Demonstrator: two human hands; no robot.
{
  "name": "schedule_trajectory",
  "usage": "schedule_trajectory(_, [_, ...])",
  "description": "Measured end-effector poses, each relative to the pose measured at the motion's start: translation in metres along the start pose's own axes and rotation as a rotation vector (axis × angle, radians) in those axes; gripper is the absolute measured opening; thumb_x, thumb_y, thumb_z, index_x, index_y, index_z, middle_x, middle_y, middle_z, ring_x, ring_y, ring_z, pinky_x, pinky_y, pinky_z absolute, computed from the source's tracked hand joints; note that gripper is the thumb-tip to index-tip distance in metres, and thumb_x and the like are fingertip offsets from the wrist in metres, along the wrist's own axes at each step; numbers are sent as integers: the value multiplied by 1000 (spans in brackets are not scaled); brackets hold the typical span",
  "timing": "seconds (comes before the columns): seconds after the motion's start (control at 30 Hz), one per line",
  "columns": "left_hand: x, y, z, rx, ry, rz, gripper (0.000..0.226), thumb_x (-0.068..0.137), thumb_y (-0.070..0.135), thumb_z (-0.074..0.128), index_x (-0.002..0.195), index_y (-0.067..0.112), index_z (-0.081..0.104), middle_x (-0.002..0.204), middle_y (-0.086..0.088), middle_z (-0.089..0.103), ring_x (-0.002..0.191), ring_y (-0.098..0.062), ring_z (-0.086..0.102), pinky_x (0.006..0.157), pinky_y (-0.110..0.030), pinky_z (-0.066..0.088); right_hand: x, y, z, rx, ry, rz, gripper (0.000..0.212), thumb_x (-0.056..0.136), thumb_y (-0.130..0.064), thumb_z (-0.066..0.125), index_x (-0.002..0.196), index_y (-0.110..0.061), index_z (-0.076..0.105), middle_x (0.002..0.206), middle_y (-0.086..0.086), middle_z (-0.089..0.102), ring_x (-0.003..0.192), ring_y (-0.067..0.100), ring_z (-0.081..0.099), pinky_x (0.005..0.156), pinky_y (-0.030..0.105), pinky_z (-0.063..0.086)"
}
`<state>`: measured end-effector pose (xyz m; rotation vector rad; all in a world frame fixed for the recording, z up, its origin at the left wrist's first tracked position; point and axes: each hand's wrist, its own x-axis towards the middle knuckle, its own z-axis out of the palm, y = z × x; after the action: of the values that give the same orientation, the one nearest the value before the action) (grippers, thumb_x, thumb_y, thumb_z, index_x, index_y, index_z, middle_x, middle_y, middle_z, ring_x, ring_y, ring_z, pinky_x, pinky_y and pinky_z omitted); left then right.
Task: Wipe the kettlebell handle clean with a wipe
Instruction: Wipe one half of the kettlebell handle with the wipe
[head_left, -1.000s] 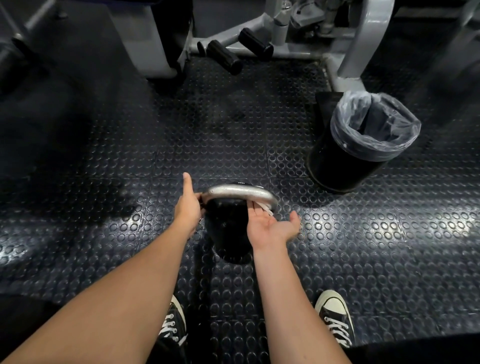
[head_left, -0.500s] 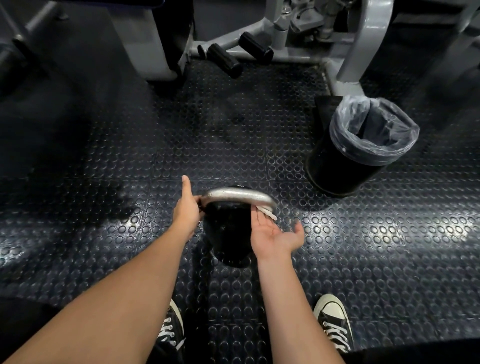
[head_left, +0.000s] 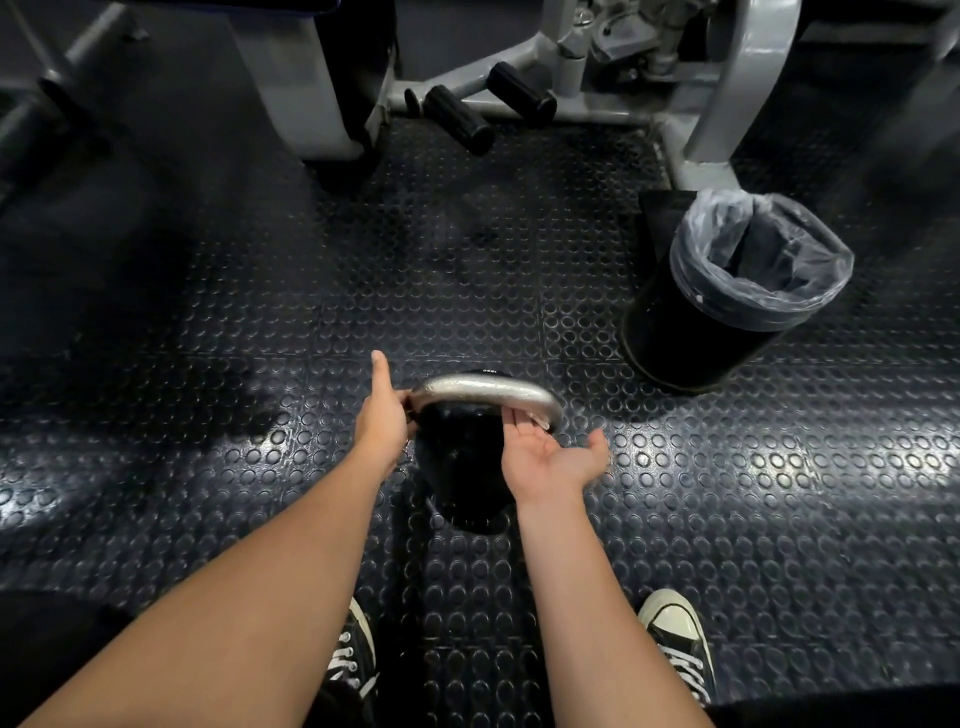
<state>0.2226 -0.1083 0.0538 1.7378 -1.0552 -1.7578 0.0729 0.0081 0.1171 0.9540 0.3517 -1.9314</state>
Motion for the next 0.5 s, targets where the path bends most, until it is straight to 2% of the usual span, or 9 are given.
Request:
schedule_trajectory(0.1, [8, -5, -1, -3, 12, -25, 135, 40, 122, 22, 105, 22, 85, 102, -7, 85, 117, -29, 73, 124, -56, 36, -3, 1, 0, -2, -19, 9, 84, 89, -52, 50, 150, -2, 21, 144, 30, 40, 133, 45, 42, 111, 58, 32])
schedule_trajectory(0.23, [8, -4, 0, 7, -16, -12, 135, 42, 121, 22, 105, 20, 85, 102, -8, 85, 114, -29, 75, 123, -55, 38, -15, -8, -8, -2, 40, -23, 89, 90, -50, 49, 151, 4, 13, 150, 33, 29, 136, 50, 34, 113, 58, 29])
schedule_trajectory(0.33, [8, -5, 0, -12, -7, -11, 137, 40, 122, 23, 107, 19, 84, 103, -9, 84, 113, -28, 75, 124, -55, 37, -8, -5, -1, 20, 48, -26, 89, 89, -50, 49, 149, 7, 17, 146, 36, 32, 135, 50, 35, 114, 57, 27])
schedule_trajectory(0.5, [10, -5, 0, -8, -9, -15, 136, 40, 122, 23, 104, 19, 85, 102, -9, 84, 114, -29, 75, 124, -55, 36, -11, 2, 4, 11, 57, -79, 65, 95, -30, 47, 144, 7, 25, 141, 31, 41, 133, 44, 41, 111, 55, 35])
